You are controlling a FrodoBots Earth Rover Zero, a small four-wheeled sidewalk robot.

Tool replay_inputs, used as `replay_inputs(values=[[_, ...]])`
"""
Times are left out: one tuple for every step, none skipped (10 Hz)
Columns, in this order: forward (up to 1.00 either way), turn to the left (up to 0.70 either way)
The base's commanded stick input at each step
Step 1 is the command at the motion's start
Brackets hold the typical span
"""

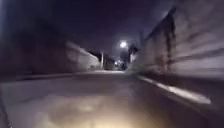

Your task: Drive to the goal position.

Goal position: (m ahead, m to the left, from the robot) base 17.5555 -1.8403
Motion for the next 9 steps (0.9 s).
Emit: replay_inputs(values=[[0.70,0.02],[0.70,0.02],[0.70,0.02],[0.70,0.02],[0.70,0.02],[0.70,0.02],[0.70,0.02],[0.70,-0.33],[0.70,-0.33]])
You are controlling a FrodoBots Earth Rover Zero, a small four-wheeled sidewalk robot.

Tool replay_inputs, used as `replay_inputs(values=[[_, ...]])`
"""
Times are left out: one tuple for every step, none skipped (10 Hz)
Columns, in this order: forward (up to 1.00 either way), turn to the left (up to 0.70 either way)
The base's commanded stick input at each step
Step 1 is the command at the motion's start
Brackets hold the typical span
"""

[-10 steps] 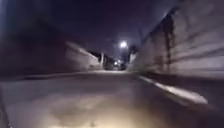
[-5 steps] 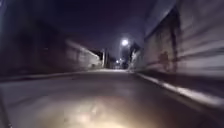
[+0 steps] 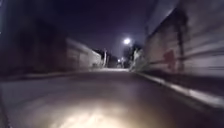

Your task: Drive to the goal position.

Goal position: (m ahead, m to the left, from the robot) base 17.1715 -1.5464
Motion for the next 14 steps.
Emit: replay_inputs(values=[[0.70,-0.33],[0.70,-0.33],[0.70,-0.33],[0.70,-0.33],[0.70,-0.33],[0.70,-0.33],[0.70,-0.33],[0.70,-0.33],[0.70,-0.26],[0.70,0.02],[0.70,0.02],[0.70,0.02],[0.70,0.02],[0.70,0.02]])
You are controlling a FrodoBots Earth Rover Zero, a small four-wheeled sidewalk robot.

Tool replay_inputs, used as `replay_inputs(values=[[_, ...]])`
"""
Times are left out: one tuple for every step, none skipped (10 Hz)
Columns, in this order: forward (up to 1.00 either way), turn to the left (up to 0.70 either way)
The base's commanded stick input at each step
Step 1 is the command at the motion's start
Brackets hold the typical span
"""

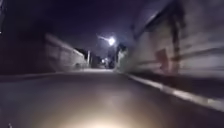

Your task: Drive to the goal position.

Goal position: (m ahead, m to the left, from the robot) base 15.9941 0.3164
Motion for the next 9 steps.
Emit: replay_inputs(values=[[0.70,0.02],[0.70,0.02],[0.70,0.02],[0.70,0.02],[0.70,0.02],[0.70,0.02],[0.70,0.02],[0.70,0.02],[0.70,0.02]])
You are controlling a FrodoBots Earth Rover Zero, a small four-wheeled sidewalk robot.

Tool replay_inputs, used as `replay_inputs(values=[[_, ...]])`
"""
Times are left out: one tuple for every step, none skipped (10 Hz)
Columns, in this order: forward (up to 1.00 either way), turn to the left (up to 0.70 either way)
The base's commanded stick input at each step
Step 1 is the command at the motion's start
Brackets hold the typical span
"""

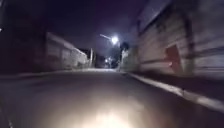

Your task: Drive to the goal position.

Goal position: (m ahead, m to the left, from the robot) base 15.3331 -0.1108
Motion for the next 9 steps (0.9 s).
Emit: replay_inputs(values=[[0.70,0.02],[0.70,0.02],[0.70,0.02],[0.70,0.02],[0.70,0.02],[0.70,0.02],[0.70,0.02],[0.70,0.02],[0.70,0.02]])
